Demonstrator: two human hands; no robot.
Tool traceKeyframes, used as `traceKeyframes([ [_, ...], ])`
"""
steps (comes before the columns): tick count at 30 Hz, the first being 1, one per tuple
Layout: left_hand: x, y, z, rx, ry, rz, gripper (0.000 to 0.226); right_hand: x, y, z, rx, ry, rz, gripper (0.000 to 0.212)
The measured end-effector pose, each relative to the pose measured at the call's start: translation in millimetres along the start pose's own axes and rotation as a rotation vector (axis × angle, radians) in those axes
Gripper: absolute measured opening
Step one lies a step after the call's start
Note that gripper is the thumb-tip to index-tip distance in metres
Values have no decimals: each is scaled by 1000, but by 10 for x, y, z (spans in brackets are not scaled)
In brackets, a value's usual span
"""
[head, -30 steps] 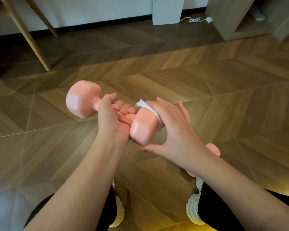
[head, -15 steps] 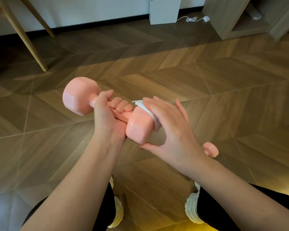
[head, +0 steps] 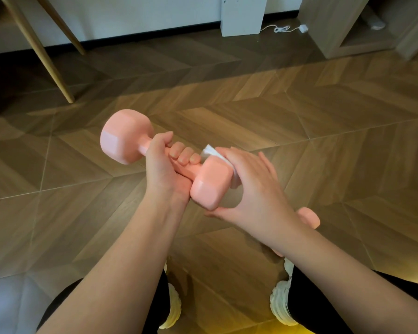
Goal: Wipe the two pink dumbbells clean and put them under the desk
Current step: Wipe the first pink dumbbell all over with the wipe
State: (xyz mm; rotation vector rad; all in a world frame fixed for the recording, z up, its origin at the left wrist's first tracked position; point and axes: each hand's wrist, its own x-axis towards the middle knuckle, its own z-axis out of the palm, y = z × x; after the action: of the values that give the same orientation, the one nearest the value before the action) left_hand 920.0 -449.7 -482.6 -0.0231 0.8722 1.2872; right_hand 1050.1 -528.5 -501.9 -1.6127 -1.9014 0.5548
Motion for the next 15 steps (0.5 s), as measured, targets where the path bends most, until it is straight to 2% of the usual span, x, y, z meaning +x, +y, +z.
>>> traceKeyframes([
  [3,-6,0,3,4,-18,9,39,7,8,-14,104,-10,68,97],
  [8,-26,-19,-3,-44,-27,2,41,-37,-7,5,103,8,20,105],
  [15,-45,29,34,-96,49,-13,31,42,77,-26,-104,177,-204,80],
])
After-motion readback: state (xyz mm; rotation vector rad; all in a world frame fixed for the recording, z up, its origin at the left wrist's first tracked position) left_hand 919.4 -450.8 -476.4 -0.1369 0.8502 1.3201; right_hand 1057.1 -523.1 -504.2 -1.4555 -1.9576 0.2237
